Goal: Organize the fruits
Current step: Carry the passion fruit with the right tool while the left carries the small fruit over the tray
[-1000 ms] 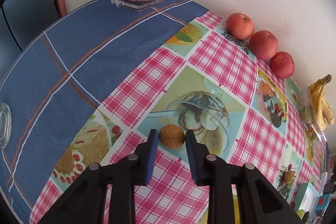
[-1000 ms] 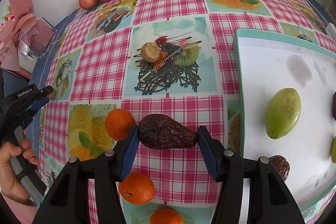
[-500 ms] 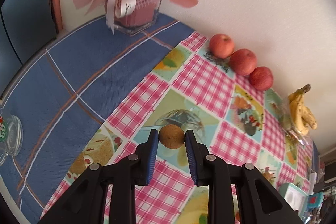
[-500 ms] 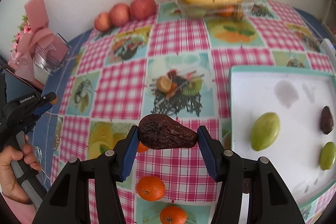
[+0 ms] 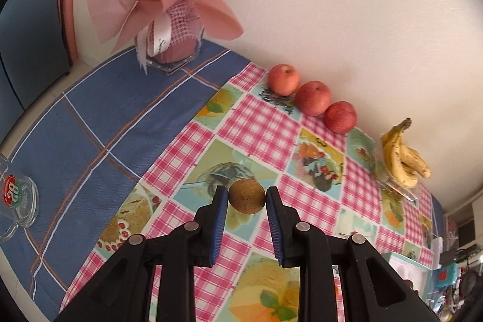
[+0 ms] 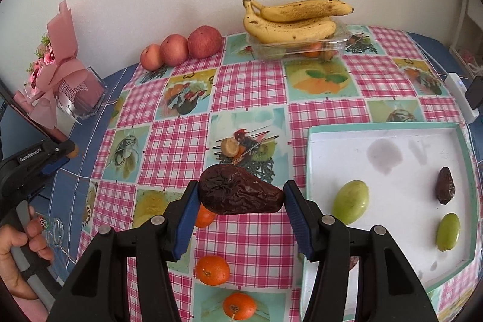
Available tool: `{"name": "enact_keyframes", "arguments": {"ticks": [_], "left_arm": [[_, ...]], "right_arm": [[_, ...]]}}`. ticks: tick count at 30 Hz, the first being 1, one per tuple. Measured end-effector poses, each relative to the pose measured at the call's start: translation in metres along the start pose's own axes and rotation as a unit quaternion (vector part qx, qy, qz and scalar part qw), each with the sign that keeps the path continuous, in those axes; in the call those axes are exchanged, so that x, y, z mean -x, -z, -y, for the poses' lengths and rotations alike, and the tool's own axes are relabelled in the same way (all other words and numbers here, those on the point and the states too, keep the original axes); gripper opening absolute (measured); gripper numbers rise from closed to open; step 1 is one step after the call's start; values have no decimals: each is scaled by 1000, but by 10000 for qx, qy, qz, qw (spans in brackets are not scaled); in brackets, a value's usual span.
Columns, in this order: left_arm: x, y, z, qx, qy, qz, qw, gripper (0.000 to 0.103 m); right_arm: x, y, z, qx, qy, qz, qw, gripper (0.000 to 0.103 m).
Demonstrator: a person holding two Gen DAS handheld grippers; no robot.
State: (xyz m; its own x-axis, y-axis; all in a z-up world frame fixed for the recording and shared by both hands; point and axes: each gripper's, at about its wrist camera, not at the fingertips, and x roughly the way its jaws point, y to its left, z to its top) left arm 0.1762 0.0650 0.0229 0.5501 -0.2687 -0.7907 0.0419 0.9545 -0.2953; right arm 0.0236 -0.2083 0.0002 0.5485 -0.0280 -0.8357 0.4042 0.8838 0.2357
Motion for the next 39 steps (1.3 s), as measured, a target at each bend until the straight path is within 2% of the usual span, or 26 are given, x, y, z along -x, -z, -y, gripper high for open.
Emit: {"name": "enact_keyframes", "arguments": {"ticks": [14,19,27,39], "left_arm": [[18,14,40,-387,295,-10,9988,28],[20,24,65,-620,542,-133,9965,28],[25,44,106,-1089,865,-242,9900,28],[30,75,156,-1678,1146,-426,9782,28]], "right_arm": [[10,-3,38,-318,268,55,9991,58],[12,-5,60,-538,326,52,9980,58],[22,-5,98,-963,491,123,9941,58],[45,-1,155,-1598,752,328,9837,58]]}}
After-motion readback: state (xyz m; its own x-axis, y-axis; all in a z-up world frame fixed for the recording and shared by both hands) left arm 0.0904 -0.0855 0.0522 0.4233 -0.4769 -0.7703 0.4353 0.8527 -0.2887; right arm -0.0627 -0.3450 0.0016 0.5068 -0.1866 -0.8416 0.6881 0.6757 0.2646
